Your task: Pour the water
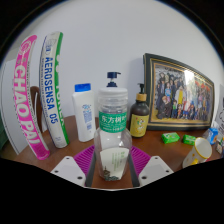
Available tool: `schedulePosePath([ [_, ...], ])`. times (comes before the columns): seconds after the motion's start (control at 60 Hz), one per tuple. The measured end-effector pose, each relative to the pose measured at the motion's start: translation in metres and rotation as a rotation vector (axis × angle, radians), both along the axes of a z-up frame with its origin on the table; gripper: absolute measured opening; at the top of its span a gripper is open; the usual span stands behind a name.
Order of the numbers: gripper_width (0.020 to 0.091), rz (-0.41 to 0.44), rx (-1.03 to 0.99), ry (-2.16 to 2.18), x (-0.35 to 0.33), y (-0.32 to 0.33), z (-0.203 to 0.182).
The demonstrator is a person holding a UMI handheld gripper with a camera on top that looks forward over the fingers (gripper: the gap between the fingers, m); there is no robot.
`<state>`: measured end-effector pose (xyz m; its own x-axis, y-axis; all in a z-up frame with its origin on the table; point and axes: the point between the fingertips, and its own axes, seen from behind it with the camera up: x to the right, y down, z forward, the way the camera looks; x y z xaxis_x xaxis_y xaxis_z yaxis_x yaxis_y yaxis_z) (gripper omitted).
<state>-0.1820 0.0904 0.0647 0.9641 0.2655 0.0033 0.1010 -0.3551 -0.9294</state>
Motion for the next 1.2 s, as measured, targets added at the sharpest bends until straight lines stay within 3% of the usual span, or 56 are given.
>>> schedulePosePath([
  [0.2, 0.0416, 0.020, 0.032, 0.042, -0.005, -0.003, 0.015],
  [0.367, 0.0414, -0.010, 0.045, 0.265, -0.003, -0.006, 0.075],
  [0.55, 0.0413, -0.076, -0.007, 0.788, 0.021, -0.007, 0.152],
  [0.667, 0.0413, -0.136, -0.061, 1.153, 0.055, -0.001, 0.178],
  [0.917, 0.0412, -0.292, -0.182, 1.778, 0.141, 0.017, 0.159],
  [1.2, 0.0410, -0.306, -0.325, 2.100, 0.159, 0.023, 0.132],
])
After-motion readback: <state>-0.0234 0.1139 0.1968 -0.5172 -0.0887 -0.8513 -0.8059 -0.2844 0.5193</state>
